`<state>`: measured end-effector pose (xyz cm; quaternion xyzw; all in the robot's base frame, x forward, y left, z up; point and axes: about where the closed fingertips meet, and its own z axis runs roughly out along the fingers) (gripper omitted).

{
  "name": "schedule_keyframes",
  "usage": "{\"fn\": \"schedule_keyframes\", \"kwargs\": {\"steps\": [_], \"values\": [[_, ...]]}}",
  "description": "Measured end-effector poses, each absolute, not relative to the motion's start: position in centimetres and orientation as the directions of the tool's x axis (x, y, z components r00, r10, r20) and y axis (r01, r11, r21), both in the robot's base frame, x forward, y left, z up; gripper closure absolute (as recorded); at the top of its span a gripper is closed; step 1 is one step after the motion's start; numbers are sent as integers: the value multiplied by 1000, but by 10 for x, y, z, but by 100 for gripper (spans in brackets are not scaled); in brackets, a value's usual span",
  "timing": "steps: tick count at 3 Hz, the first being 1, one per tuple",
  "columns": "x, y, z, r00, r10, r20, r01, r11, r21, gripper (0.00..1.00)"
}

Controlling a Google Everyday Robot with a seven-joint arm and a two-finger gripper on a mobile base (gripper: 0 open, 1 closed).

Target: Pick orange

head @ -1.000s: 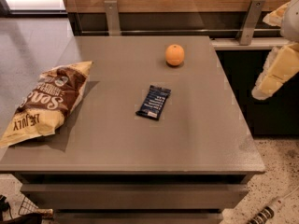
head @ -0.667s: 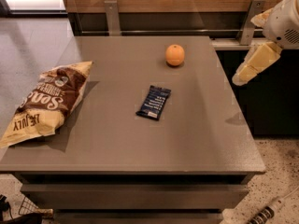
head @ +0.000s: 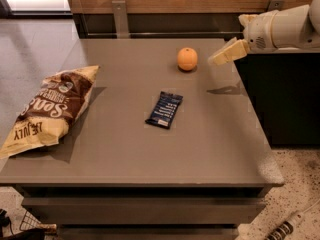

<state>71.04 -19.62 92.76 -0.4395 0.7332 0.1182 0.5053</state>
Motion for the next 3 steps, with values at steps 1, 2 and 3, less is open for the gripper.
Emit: {"fn": "schedule_keyframes", "kwargs": {"steps": [1,2,3], "values": [[730,-181,915,-96,-465,-880,-770,594,-230,0],[734,-176,910,-98,-448,-889,-772,597,-216,0],[748,-157,887,-107,-366,-924,-781,607,-150,0]]}}
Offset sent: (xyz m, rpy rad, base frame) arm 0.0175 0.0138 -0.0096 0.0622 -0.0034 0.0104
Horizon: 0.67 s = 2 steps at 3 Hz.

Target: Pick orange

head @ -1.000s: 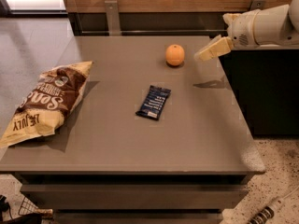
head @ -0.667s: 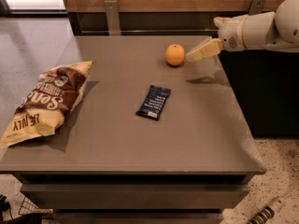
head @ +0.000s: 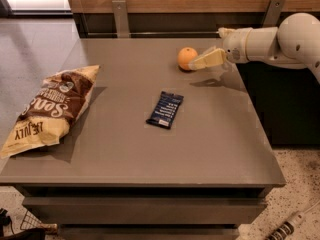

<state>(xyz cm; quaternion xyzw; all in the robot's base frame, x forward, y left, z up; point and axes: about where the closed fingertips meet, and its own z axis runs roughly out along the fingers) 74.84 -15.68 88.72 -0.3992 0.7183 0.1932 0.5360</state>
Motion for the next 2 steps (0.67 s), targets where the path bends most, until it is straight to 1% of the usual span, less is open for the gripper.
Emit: {"fn": "schedule_keyframes", "kwargs": {"steps": [1,2], "values": [[762,-139,869,-98,-295,-951,-791,603,-106,0],[769,-126,858,-101,-264,-959,-803,591,-78,8]]}}
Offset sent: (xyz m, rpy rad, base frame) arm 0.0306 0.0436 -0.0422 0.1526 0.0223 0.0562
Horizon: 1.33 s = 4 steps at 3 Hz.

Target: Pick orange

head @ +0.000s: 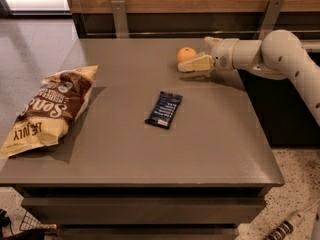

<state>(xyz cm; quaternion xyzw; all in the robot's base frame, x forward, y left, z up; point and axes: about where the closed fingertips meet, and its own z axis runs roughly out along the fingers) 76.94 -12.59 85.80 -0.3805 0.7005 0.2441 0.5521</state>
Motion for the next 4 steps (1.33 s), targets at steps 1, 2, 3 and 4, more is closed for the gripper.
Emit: {"fn": "schedule_keyframes", "kwargs": {"steps": [1,2,3,4], "values": [[776,-106,841,-118,-239,-964,-825,564,-39,36],[776,-105,842,-116,-241,-964,-825,564,-41,60],[776,-101,841,-117,-240,-964,-829,558,-39,91],[776,-98,840,-117,-240,-964,-830,556,-38,100]]}}
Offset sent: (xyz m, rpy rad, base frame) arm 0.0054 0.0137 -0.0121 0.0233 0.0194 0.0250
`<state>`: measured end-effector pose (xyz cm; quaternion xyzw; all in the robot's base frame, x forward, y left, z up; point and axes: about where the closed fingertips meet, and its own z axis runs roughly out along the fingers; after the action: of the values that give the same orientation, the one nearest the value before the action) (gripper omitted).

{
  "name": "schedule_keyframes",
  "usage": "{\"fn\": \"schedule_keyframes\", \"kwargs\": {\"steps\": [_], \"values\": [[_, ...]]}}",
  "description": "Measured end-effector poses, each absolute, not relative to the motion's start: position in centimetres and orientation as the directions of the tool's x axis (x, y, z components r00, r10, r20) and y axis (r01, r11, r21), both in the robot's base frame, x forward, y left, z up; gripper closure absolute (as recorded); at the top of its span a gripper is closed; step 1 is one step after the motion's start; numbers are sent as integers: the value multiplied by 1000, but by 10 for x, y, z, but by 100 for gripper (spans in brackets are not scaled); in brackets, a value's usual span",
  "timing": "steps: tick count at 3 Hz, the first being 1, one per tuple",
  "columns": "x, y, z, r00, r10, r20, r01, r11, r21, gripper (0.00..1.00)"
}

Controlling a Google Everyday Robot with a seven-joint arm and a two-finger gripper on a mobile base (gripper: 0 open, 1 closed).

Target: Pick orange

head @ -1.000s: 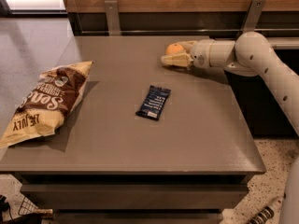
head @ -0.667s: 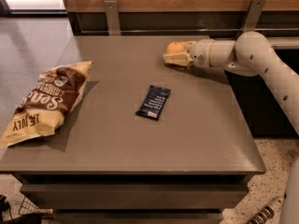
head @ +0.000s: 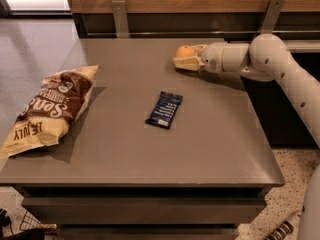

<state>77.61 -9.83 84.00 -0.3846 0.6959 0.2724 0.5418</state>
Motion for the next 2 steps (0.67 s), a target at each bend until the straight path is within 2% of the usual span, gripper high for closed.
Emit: {"fn": "schedule_keyframes", "kwargs": {"steps": [2], "values": [[768,-100,906,-49,-308,-950,-831,540,-132,100]]}}
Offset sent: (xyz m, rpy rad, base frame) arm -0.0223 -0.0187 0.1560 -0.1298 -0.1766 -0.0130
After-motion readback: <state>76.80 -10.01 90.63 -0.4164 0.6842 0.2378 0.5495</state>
